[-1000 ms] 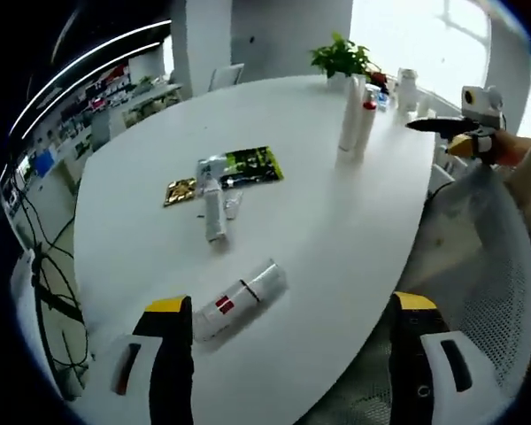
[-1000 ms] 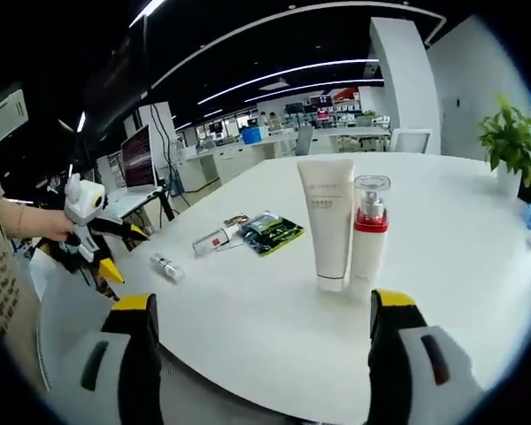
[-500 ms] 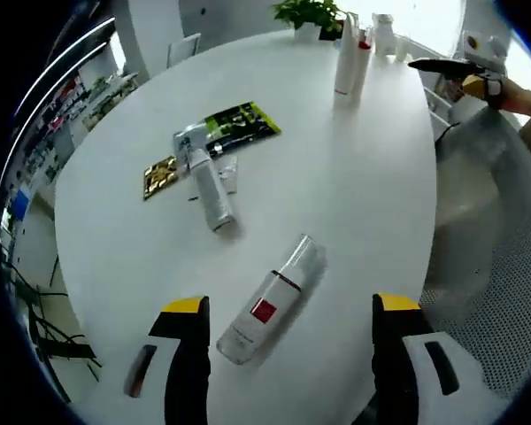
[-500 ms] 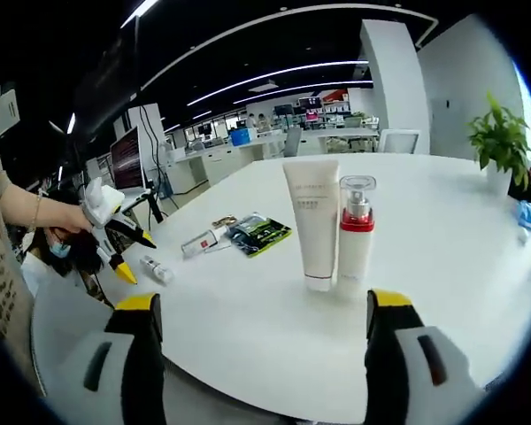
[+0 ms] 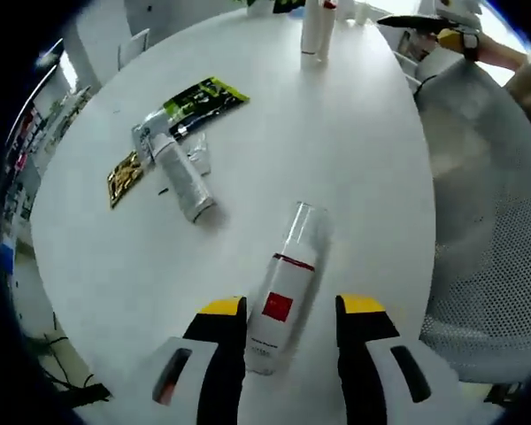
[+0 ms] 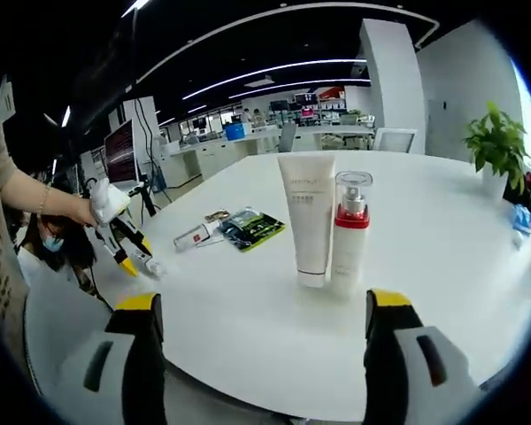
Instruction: Arrange the skincare products in the storage area until every visible bottle or jar stands upright without overlapping.
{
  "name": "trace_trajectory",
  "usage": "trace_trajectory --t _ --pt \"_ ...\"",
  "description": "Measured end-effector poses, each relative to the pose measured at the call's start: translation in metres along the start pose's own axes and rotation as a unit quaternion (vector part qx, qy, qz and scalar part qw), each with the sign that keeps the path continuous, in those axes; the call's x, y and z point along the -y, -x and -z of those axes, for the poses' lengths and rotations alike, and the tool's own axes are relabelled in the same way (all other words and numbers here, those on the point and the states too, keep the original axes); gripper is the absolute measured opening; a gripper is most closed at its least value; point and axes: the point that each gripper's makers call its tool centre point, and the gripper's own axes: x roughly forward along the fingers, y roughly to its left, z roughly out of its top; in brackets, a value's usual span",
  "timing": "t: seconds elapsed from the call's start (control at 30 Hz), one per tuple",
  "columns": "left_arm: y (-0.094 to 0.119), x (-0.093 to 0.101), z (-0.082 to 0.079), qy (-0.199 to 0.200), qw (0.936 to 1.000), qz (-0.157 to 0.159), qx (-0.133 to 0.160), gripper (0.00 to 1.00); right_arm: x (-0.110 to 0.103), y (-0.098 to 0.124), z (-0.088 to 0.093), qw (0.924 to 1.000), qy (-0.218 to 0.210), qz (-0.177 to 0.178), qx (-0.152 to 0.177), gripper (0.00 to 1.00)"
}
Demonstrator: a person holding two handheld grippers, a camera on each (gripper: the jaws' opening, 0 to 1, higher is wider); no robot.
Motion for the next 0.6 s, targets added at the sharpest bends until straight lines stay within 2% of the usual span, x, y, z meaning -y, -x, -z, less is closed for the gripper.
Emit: trace_trajectory --t 0.17,0.33,0.6 --pt "-0.0042 -0.0018 0.0026 -0.018 0.9997 0.004 -0.016 0.26 -0.0032 -0.0015 0.0016 0.9999 0.013 -0.001 -0.009 0.95" --pt "-0.0041 -0.007 0.0005 -0.026 0.9995 -0.001 -0.016 0.2 -0.0015 -0.0009 0.0014 0.9999 0.009 0.002 -0.008 0.95" --pt "-0.0038 -0.0094 -0.0009 -0.015 0.9996 -0.012 -0.02 0.17 -0.0024 -0.0009 0.0015 0.9999 0.007 0.0 -0.008 0.94"
